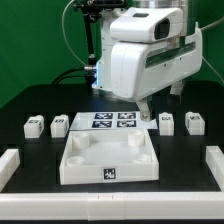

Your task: Assemble one leg

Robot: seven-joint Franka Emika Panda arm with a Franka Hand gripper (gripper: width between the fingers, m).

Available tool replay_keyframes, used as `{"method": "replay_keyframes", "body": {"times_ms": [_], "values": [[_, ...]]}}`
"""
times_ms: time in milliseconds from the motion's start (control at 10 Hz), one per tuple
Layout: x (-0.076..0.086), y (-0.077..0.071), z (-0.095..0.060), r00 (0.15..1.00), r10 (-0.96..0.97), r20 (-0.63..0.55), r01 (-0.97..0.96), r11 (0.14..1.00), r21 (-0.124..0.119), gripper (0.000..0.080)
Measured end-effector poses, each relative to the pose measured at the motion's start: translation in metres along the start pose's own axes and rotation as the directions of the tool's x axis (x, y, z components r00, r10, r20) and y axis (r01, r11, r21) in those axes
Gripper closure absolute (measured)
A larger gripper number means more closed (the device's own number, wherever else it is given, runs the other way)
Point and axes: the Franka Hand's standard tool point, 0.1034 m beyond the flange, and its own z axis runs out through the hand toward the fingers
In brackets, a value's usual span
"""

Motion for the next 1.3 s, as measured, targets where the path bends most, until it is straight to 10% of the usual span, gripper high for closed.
{"method": "replay_keyframes", "body": {"times_ms": [900, 1300], "values": [[-0.002, 0.000, 0.001, 1.000, -0.017, 0.000, 0.017, 1.000, 0.000, 0.0150], [-0.082, -0.041, 0.026, 0.937, -0.350, 0.005, 0.350, 0.937, -0.004, 0.0150]]}}
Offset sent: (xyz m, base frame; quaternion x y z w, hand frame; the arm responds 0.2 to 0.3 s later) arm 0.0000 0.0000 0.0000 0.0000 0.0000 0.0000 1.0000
